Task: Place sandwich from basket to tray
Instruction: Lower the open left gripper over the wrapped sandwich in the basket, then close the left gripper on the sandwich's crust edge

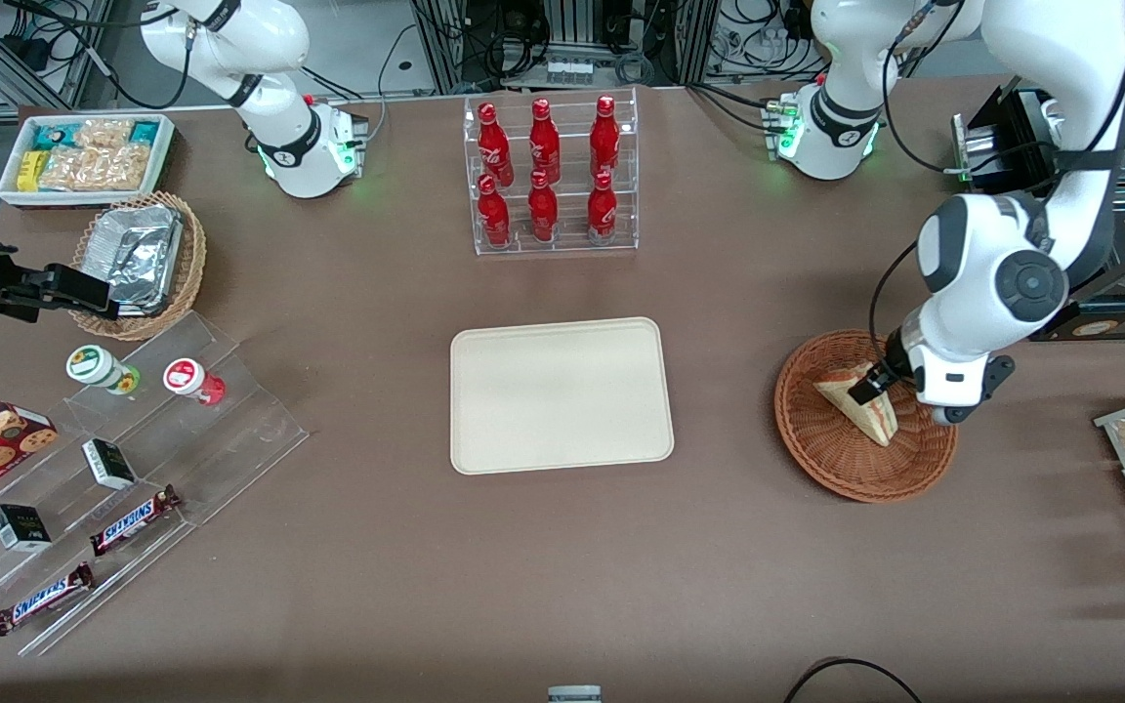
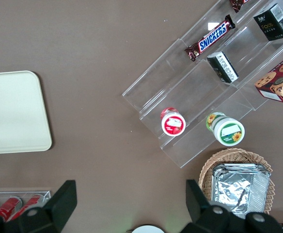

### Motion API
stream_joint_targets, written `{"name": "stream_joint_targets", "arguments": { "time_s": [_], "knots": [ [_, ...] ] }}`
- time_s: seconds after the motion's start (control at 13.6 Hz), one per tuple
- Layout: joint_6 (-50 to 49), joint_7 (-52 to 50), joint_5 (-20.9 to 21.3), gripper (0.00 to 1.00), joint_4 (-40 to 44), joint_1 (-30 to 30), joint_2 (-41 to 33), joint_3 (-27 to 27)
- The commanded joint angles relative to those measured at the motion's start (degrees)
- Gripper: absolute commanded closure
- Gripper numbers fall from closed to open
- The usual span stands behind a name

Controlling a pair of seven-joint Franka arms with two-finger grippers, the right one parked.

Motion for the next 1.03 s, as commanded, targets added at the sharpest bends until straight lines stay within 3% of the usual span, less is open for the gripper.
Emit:
{"name": "stream_joint_targets", "arguments": {
  "time_s": [0.0, 0.96],
  "knots": [
    [1.55, -1.87, -0.18, 0.00, 0.12, -0.29, 0.38, 0.16],
    [4.37, -2.31, -0.09, 0.00, -0.94, -0.20, 4.68, 0.25]
  ]
}}
